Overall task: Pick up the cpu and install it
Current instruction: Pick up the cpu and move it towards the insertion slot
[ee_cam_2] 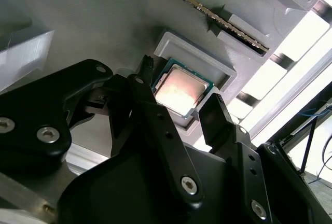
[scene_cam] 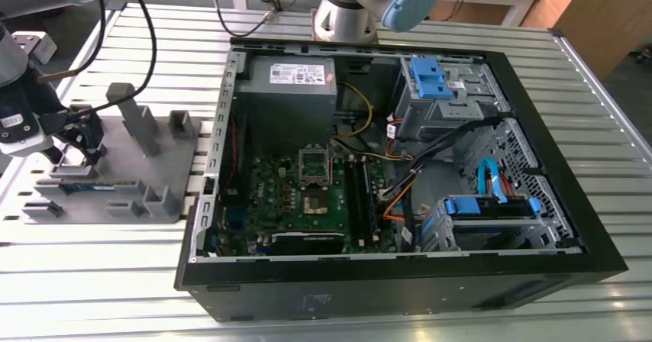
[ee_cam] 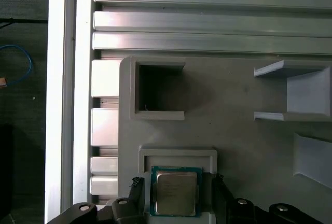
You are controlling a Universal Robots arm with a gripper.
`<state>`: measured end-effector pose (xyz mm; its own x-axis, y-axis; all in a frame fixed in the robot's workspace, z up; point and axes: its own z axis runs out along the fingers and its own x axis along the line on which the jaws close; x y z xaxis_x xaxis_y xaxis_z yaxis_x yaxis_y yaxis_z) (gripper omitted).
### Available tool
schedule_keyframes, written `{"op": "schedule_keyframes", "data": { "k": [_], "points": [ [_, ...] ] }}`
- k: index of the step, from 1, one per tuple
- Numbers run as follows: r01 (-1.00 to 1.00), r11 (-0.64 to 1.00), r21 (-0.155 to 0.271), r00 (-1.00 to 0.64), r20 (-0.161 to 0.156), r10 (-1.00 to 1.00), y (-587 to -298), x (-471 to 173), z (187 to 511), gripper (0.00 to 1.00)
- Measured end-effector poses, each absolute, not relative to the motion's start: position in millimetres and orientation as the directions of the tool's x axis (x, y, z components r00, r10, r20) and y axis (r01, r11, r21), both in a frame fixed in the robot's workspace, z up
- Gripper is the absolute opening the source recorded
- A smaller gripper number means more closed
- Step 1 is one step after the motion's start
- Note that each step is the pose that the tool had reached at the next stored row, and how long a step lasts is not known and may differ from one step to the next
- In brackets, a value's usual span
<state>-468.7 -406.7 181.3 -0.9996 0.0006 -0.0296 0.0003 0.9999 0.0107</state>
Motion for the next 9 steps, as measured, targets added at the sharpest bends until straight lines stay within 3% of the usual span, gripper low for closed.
{"op": "schedule_keyframes", "data": {
  "k": [9],
  "points": [
    [0.000, 1.000, 0.011, -1.000, -0.029, 0.001, -407.6, -468.7, 181.3, 0.62]
  ]
}}
